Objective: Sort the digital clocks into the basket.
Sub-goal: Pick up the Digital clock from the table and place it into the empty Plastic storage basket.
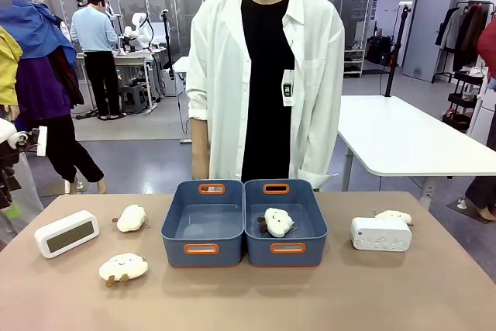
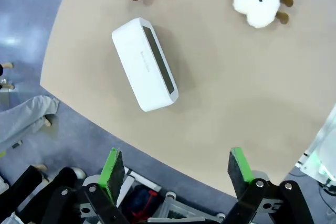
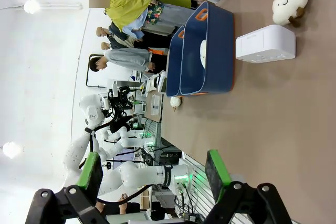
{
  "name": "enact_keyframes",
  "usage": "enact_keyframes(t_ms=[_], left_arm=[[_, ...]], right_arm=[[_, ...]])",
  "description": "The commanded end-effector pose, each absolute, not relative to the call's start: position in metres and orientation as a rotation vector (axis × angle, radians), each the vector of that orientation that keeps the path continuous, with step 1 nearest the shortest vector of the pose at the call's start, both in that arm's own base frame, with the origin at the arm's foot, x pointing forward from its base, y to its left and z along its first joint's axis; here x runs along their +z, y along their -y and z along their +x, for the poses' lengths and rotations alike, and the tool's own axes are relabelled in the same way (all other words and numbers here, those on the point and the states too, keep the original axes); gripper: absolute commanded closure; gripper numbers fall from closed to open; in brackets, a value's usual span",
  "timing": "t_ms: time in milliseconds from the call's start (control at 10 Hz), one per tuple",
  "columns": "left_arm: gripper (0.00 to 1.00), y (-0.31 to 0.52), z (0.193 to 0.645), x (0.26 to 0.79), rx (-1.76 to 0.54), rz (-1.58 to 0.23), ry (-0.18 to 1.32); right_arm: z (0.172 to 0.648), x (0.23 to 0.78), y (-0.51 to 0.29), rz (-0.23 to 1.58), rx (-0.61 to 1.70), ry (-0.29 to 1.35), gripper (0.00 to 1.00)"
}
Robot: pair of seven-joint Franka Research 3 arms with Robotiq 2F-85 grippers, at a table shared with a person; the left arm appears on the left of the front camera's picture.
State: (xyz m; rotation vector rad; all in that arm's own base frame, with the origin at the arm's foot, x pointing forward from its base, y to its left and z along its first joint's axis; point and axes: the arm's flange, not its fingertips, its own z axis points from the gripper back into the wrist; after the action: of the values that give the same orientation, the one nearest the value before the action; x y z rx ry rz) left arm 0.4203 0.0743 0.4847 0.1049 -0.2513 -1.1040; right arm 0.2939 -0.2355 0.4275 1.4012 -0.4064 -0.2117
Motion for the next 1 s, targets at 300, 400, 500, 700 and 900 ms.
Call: enact_keyframes(t_ms=[300, 400, 500, 700, 900], left_arm=[[0.0, -0.053, 0.513, 0.422, -0.913, 0.085, 0.192], [0.0, -0.049, 0.521, 0.407, -0.892, 0.122, 0.176], [0.0, -0.046, 0.527, 0.393, -0.894, 0.136, 0.153], [0.0, -0.048, 0.537, 0.367, -0.851, 0.136, 0.172], [0.0, -0.051, 0.539, 0.343, -0.827, 0.107, 0.157]], right_arm=[[0.292, 0.43, 0.236, 1.397, -0.187, 0.415, 0.0], [0.292, 0.43, 0.236, 1.397, -0.187, 0.415, 0.0], [0.292, 0.43, 0.236, 1.397, -0.187, 0.415, 0.0], [0.292, 0.43, 0.236, 1.397, -0.187, 0.415, 0.0], [0.292, 0.43, 0.236, 1.397, -0.187, 0.415, 0.0]])
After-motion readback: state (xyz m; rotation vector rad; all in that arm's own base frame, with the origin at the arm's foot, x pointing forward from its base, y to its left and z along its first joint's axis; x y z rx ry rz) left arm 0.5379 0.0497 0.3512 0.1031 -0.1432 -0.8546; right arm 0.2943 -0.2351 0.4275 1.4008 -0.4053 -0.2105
